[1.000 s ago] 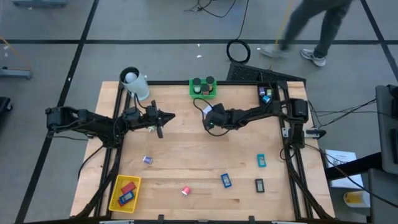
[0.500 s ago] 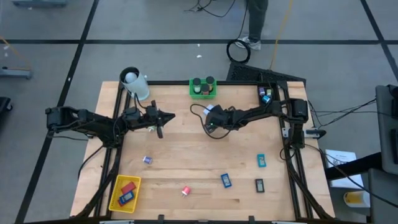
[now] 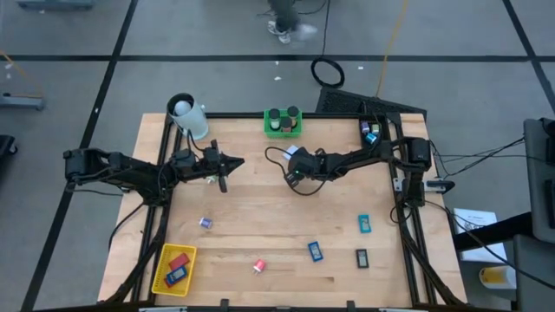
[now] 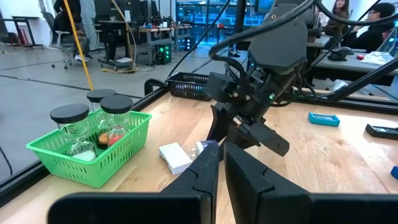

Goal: Pick & Place Office items
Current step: Put the right purple adapter into the black basket

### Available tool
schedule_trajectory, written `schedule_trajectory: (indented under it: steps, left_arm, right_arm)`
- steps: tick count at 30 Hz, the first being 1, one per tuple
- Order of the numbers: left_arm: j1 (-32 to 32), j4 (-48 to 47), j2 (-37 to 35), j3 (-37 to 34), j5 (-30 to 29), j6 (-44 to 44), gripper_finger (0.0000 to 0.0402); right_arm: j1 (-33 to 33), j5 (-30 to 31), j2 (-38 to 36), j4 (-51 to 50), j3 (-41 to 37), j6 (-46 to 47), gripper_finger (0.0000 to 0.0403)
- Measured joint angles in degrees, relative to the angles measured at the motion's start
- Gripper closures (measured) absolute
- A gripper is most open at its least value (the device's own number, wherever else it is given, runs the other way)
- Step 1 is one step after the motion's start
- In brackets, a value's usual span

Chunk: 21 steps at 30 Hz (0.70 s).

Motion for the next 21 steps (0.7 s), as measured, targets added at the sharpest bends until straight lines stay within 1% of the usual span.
schedule_trajectory:
  steps: [3,6,11,13,16,18,21]
  left_arm:
    - [0.0,0.0,0.0,0.0,0.0,0.0,0.0366]
    - [0.0,0.0,0.0,0.0,0.0,-0.1,0.0366]
    - [-0.1,-0.4,0.0,0.0,0.0,-0.1,0.0366]
    - [-0.1,-0.7,0.0,0.0,0.0,0.0,0.0366]
    - [-0.3,-0.8,0.0,0.0,0.1,0.0,0.0366]
    - [-0.3,-0.9,0.0,0.0,0.1,0.0,0.0366]
    - [-0.3,-0.9,0.0,0.0,0.1,0.0,0.0366]
  right_arm:
    - [0.0,0.0,-0.2,-0.4,0.0,-0.4,0.0275]
    - [0.0,-0.1,-2.2,-2.2,0.0,-0.5,0.0275]
    - [0.0,0.3,-9.0,-10.4,0.0,-0.2,0.0263]
    - [-0.1,1.5,-13.1,-16.0,0.0,0.1,0.0266]
    - [-1.2,4.1,-19.8,-27.7,0.0,0.7,0.0271]
    - [-3.1,6.1,-24.2,-37.4,0.0,3.1,0.027]
    - [-7.3,10.7,-30.0,-49.6,-0.7,5.3,0.0268]
